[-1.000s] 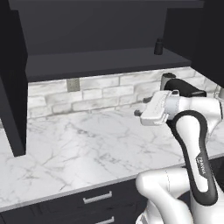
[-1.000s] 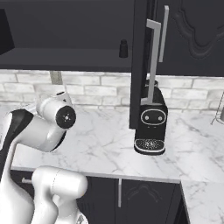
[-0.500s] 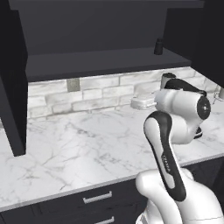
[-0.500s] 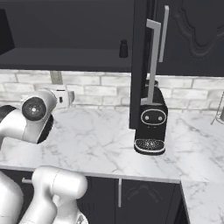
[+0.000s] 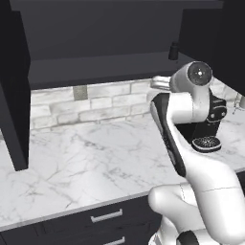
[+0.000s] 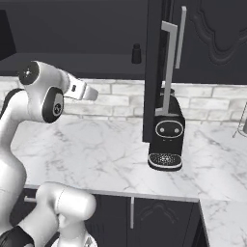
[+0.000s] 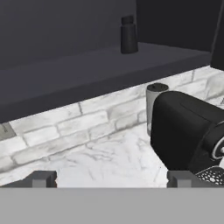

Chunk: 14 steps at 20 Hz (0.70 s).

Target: Collect the turmeric, mayonnaise, and shaker from the cabinet and place them next to the stove.

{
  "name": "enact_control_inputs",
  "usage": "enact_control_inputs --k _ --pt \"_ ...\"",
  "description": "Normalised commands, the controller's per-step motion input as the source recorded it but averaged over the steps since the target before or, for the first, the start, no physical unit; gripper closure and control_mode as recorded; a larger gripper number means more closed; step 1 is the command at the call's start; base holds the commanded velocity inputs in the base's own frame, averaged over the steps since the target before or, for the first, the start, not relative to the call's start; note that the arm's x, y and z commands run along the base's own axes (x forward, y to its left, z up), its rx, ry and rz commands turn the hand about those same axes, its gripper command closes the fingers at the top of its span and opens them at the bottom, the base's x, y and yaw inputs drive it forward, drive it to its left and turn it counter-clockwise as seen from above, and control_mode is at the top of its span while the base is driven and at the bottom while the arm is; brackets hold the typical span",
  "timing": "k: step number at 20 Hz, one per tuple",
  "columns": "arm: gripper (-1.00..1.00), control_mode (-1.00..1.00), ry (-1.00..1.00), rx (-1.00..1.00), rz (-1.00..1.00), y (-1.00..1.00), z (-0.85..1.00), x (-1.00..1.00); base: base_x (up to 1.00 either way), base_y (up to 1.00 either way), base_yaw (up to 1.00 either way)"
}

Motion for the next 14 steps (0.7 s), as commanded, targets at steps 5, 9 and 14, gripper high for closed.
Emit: enact_control_inputs --k 5,9,14 --pt "-1.00 -1.00 0.15 0.09 -0.38 -0.64 0.01 0.42 0.00 0.00 0.00" --pt "-1.00 -1.00 0.04 0.06 -0.18 -0.51 0.02 0.49 0.00 0.00 0.00" --pt "-1.00 -1.00 -0.09 0.02 -0.02 -0.25 0.05 0.40 0.00 0.00 0.00"
